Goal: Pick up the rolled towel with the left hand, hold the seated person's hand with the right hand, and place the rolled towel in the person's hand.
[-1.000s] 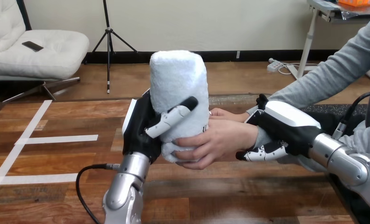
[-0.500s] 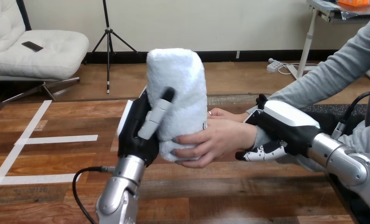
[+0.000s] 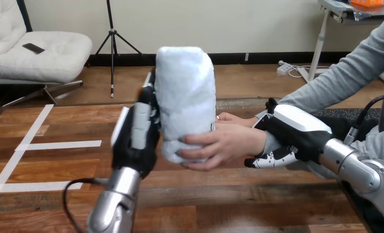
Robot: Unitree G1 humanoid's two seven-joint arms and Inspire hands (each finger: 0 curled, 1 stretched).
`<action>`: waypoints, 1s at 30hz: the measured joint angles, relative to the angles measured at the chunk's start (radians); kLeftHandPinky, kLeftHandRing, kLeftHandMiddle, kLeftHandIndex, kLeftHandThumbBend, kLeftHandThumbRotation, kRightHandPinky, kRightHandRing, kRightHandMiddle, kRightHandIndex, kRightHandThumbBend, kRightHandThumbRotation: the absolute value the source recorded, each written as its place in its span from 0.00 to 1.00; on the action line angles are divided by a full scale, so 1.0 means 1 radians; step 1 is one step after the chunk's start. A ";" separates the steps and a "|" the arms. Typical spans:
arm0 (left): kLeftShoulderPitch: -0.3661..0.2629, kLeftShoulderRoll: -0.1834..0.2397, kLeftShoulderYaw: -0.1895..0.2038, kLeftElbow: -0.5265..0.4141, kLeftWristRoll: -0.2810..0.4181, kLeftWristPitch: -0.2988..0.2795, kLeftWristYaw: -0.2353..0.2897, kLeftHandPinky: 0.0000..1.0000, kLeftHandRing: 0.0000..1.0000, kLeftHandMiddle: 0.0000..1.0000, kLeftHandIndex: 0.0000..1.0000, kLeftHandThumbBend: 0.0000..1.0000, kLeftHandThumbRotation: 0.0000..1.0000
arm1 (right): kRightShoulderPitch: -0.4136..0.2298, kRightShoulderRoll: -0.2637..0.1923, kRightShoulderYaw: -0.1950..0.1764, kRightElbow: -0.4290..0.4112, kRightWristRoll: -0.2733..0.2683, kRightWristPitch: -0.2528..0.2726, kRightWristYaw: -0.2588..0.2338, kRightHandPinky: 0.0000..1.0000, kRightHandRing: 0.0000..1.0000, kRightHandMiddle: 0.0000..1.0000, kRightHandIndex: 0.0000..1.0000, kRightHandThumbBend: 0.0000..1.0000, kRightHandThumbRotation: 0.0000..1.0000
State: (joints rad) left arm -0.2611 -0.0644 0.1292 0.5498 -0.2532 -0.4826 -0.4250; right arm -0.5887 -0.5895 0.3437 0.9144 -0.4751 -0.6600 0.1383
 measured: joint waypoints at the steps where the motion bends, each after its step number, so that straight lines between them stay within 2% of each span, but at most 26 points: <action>1: 0.010 0.001 -0.001 -0.015 -0.003 0.003 0.000 1.00 1.00 1.00 1.00 1.00 1.00 | 0.000 0.000 0.000 0.000 0.000 0.000 0.000 0.17 0.20 0.26 0.27 0.56 0.27; 14: 0.128 0.013 -0.028 -0.189 -0.016 0.023 0.012 1.00 1.00 1.00 1.00 1.00 1.00 | 0.000 0.000 0.000 0.000 0.005 0.001 0.000 0.19 0.23 0.29 0.31 0.59 0.29; 24: 0.190 0.009 -0.051 -0.256 -0.017 0.035 0.031 1.00 1.00 1.00 0.99 1.00 1.00 | 0.000 0.000 0.000 -0.029 0.009 0.047 0.030 0.29 0.34 0.41 0.44 0.74 0.44; 30: 0.212 0.009 -0.058 -0.275 -0.017 0.038 0.038 1.00 1.00 1.00 0.99 1.00 1.00 | 0.000 0.000 0.000 -0.050 0.011 0.065 0.046 0.34 0.39 0.46 0.50 0.80 0.48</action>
State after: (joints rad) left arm -0.0487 -0.0559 0.0708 0.2747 -0.2699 -0.4450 -0.3874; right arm -0.5887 -0.5891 0.3435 0.8644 -0.4645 -0.5946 0.1846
